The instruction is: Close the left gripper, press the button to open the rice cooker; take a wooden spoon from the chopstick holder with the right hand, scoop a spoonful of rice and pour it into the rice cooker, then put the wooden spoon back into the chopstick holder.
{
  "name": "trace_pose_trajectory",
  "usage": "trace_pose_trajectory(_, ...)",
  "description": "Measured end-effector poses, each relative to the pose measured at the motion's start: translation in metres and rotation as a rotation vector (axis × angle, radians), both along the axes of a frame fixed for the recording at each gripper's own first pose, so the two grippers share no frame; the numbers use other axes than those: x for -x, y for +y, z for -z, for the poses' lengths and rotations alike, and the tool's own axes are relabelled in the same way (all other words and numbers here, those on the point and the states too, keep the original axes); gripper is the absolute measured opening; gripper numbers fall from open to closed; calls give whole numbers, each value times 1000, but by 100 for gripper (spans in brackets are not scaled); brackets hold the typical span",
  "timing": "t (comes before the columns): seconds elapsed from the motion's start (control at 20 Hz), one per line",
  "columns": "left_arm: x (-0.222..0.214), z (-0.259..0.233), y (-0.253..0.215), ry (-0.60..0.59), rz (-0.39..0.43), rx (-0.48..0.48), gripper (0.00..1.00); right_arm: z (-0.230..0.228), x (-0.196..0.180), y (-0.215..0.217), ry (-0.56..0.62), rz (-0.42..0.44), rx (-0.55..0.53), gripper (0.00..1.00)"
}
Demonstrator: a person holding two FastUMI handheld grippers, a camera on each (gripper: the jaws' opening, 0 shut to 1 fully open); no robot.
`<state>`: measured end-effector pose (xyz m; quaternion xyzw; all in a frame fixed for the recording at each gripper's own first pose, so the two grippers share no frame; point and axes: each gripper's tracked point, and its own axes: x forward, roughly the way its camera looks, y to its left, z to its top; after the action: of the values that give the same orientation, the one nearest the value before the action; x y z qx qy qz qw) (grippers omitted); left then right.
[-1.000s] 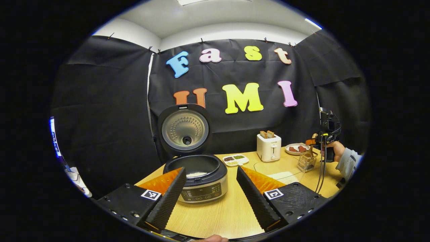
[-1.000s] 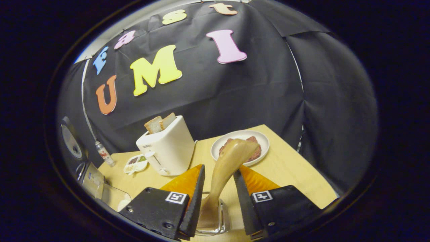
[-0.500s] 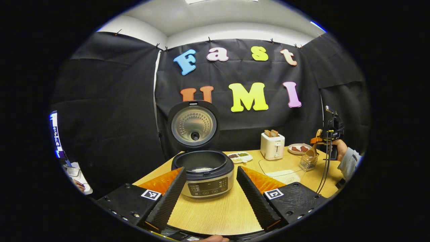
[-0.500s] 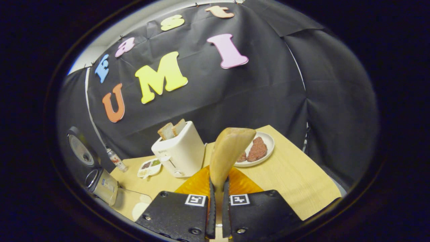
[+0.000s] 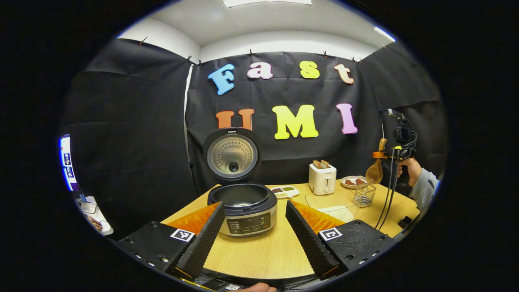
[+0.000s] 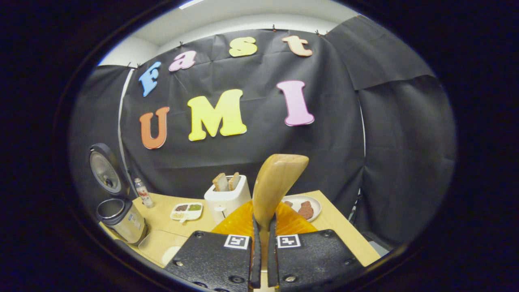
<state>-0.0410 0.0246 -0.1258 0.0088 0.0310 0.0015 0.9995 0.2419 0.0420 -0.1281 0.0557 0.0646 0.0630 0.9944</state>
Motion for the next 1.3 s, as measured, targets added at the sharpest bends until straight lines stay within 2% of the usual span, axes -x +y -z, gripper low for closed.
trace_pose_trajectory(0.1,4,-1,-7,-7,33,-10,96,-12,12,16,-32,-1,42,10)
trace_pose_trajectory(0.25,13,-4,-8,-7,42,-17,96,-22,28,59,-62,-58,56,9)
trace_pose_trajectory(0.3,15,-3,-7,-10,44,-15,96,-22,31,73,-65,-74,53,5)
trace_pose_trajectory(0.45,18,-6,-9,-14,58,9,96,-9,33,101,-68,-70,93,9)
trace_pose_trajectory(0.55,21,-4,-7,-9,58,18,96,6,34,127,-54,-93,95,9)
trace_pose_trajectory(0.6,22,-3,-8,-4,62,20,96,14,34,138,-40,-101,87,5)
trace_pose_trajectory(0.7,24,1,-10,3,68,19,96,33,31,151,-15,-106,82,9)
trace_pose_trajectory(0.9,21,6,-15,0,76,15,96,73,25,170,34,-82,80,9)
trace_pose_trajectory(1.05,20,11,-21,7,91,26,96,101,19,176,47,-50,133,9)
trace_pose_trajectory(1.2,15,16,-19,8,89,37,96,112,15,174,11,5,225,9)
trace_pose_trajectory(1.3,13,18,-19,12,94,57,96,127,21,178,27,13,235,10)
